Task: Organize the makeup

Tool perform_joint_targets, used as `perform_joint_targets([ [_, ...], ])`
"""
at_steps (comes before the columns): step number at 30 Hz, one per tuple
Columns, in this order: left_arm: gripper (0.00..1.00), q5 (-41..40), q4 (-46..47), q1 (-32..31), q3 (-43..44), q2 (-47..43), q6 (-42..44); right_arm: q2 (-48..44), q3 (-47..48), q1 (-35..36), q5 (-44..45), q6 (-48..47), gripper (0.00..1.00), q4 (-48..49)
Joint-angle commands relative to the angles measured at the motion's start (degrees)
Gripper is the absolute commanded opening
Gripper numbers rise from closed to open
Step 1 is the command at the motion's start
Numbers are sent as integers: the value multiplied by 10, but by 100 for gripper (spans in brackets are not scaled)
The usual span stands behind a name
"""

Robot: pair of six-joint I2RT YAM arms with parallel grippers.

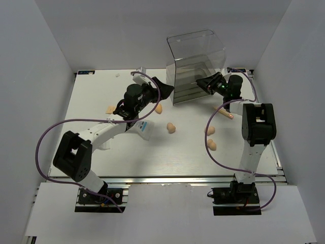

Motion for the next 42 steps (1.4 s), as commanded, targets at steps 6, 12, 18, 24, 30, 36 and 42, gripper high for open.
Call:
perform_joint_targets([
  [6, 84, 7, 4, -2, 27, 0, 3, 23, 23, 1, 30, 13, 21, 43],
  [12, 84, 4, 9, -9, 31, 4, 4, 10, 13, 0, 25, 17, 0, 66],
  [18, 84, 4, 14, -14, 41, 16, 11, -27, -23, -7, 19, 26, 0, 72],
  [24, 84, 13, 22, -19, 59, 42, 25, -82, -68, -11, 15, 44, 0, 77],
  [30, 84, 17, 15, -19, 82, 61, 47, -138, -87, -14, 11, 52, 0, 65],
  [36, 84, 30, 36, -21, 112, 93, 50, -190, -105, -14, 5, 47, 0, 30],
  [42, 84, 45, 47, -24, 163, 136, 47, -219, -111, -14, 4, 40, 0, 9],
])
